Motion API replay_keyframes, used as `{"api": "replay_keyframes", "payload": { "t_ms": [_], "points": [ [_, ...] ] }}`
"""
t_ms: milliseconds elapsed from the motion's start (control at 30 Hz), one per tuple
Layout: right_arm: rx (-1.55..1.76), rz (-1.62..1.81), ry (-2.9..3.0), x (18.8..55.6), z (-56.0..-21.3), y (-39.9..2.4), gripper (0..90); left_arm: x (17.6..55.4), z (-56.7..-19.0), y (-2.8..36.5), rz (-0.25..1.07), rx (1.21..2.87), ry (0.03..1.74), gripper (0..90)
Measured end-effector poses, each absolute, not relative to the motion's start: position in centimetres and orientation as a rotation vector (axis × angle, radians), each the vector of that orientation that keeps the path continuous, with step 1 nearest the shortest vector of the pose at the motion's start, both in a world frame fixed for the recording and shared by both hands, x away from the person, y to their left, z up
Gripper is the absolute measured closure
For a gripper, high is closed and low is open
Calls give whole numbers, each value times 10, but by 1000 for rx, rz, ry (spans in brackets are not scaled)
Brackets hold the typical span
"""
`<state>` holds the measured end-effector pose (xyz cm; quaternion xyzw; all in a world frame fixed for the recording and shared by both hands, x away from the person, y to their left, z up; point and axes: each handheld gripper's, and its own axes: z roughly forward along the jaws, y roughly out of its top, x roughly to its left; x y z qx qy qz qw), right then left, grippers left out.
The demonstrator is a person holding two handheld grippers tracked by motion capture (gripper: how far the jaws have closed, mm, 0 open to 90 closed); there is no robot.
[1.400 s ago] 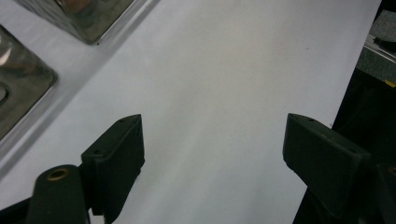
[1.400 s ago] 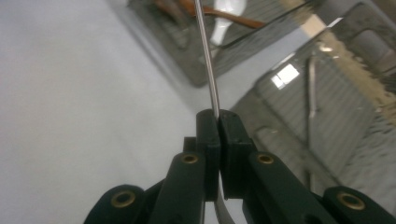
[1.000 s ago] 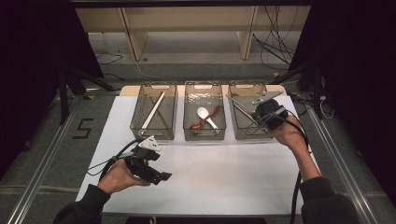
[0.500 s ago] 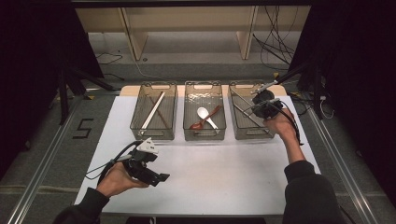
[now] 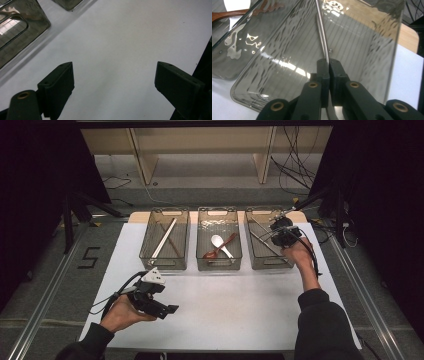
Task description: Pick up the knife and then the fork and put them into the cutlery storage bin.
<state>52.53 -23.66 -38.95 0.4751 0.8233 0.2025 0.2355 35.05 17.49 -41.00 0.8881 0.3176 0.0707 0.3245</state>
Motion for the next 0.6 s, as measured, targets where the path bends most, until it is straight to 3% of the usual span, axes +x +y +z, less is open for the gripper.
{"api": "replay_keyframes", "payload": {
  "t_ms": [233,333,600],
  "points": [
    [1324,506,2267,528,-401,-233,857,349,-412,174,181,2328,836,155],
    [1345,534,2259,530,-400,-233,724,351,-413,174,178,2332,836,154],
    [1323,601,2246,521,-389,-239,562,354,-415,175,158,2330,834,154]
  ]
}}
